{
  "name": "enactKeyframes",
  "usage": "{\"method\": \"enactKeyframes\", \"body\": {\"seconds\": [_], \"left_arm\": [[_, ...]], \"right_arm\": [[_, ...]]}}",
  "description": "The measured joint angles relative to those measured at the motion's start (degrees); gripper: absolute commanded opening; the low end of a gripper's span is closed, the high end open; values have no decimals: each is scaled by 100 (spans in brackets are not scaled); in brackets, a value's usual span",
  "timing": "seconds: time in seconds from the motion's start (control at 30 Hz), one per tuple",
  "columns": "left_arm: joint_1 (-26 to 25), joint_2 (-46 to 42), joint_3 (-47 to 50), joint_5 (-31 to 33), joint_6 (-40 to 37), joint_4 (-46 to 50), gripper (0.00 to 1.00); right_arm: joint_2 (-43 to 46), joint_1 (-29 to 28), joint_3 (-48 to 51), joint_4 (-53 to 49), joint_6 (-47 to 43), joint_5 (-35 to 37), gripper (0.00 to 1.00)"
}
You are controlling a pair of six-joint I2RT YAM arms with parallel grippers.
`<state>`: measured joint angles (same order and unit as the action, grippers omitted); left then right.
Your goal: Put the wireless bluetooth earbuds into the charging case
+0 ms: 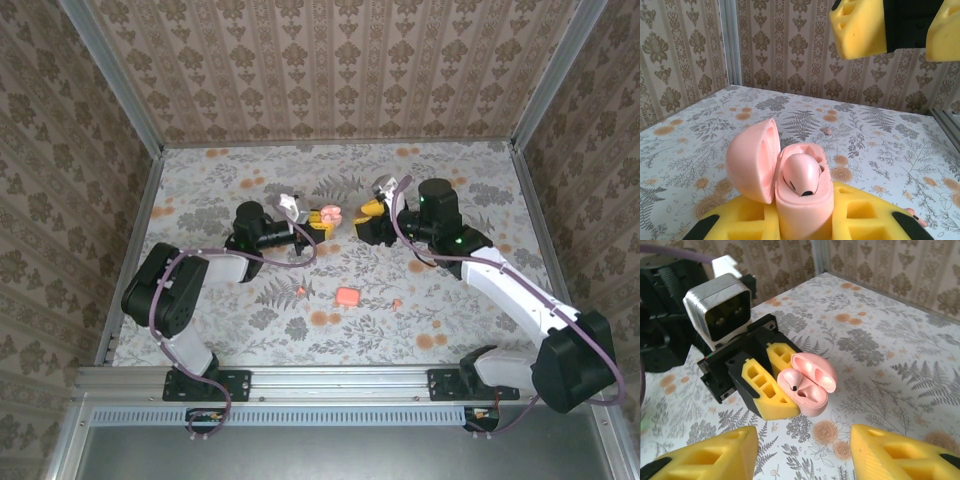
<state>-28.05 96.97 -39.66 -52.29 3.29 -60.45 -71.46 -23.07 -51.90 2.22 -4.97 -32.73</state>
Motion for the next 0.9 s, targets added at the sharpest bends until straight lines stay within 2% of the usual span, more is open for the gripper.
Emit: {"method": "enactKeyframes", "body": {"seconds": [0.13, 0.53, 0.9], "left_arm": [[0, -42, 22, 0, -138, 2, 14], [-7, -223, 61, 0, -647, 208, 13], [-37, -481, 70, 72, -1220, 699, 13]], "right_arm": [[-249, 4, -2, 160, -566, -404, 45], [-953, -116, -243, 402, -1869, -850, 38], [-1475, -337, -643, 389, -2538, -986, 31]]}}
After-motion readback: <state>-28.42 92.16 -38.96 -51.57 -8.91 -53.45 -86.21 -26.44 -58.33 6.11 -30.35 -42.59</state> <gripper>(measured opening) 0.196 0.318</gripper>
